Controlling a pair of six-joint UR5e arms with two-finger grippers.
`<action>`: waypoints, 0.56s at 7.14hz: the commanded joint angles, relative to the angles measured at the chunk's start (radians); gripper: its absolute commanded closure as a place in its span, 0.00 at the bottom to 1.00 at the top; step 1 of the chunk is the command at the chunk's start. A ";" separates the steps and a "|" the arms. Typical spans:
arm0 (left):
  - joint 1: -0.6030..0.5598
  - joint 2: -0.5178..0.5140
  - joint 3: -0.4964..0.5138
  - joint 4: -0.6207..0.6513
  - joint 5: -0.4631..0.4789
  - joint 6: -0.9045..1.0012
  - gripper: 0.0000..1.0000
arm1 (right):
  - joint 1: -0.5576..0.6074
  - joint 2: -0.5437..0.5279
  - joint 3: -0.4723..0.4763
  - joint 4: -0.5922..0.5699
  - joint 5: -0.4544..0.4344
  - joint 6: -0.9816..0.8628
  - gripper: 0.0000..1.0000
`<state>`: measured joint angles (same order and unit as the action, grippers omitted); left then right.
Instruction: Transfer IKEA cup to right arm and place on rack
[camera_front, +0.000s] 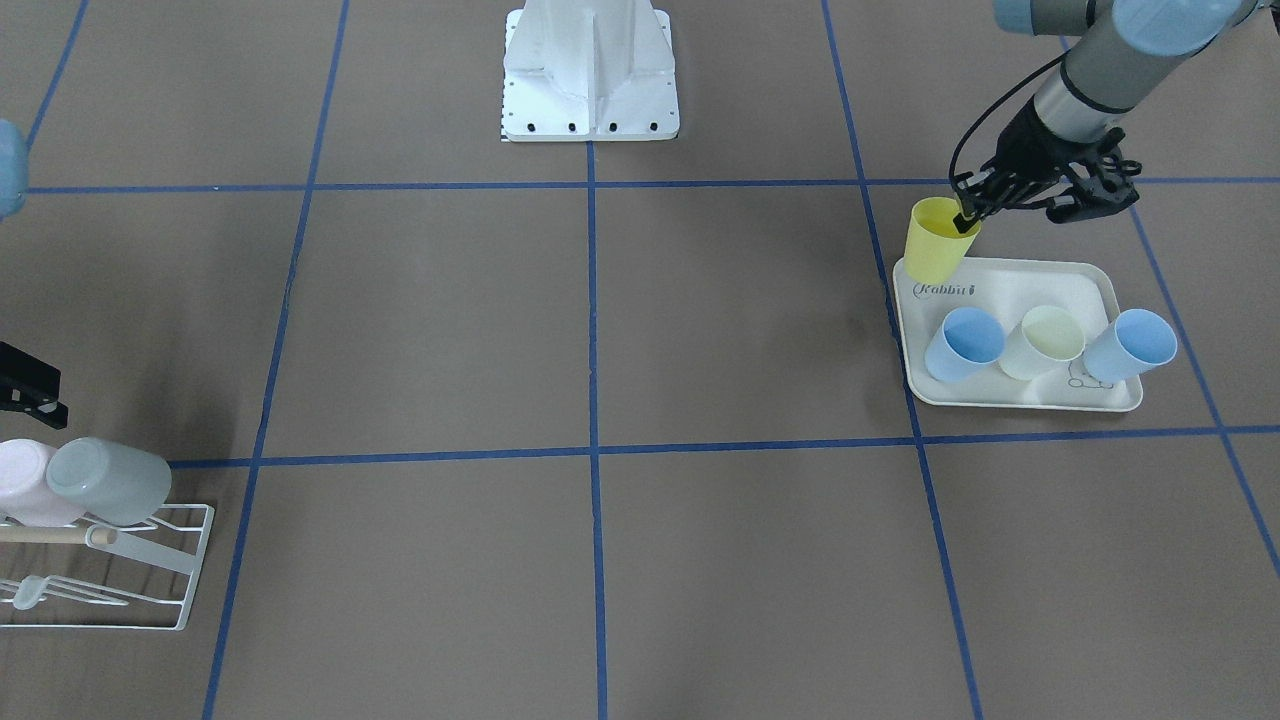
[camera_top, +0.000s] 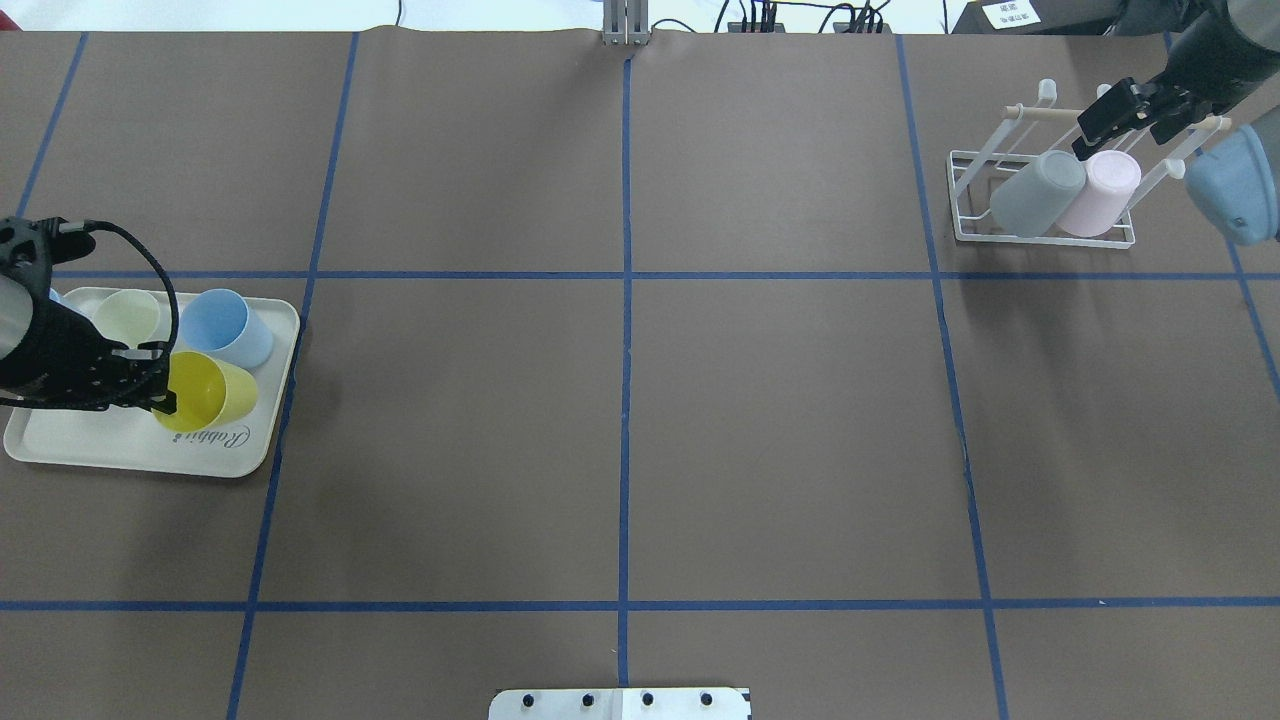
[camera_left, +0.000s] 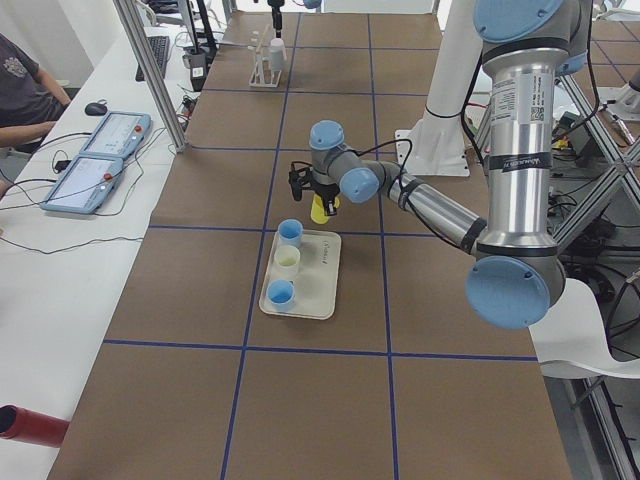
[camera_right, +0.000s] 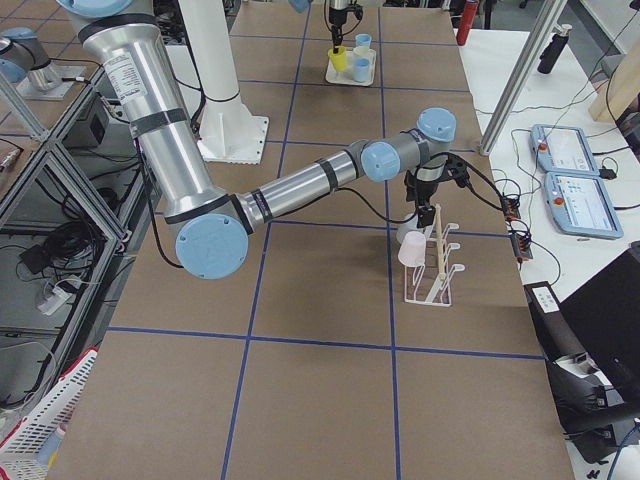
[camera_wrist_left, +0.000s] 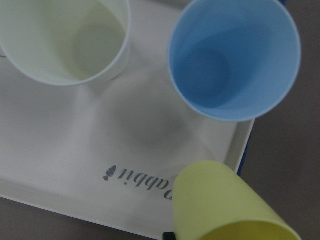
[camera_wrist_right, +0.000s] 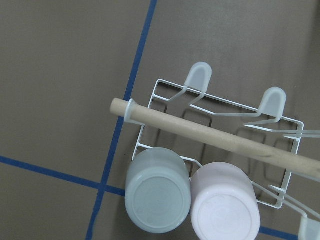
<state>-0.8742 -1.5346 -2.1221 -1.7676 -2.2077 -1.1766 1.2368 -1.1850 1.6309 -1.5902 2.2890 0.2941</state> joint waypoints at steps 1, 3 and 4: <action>-0.011 -0.124 -0.055 0.059 -0.006 -0.041 1.00 | -0.037 0.002 0.056 0.006 -0.003 0.109 0.01; 0.050 -0.284 -0.015 0.062 -0.010 -0.291 1.00 | -0.103 0.008 0.165 0.007 -0.006 0.302 0.01; 0.102 -0.367 0.007 0.062 -0.010 -0.381 1.00 | -0.134 0.008 0.197 0.050 -0.006 0.404 0.01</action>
<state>-0.8257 -1.8036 -2.1413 -1.7071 -2.2165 -1.4274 1.1430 -1.1777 1.7762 -1.5742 2.2831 0.5709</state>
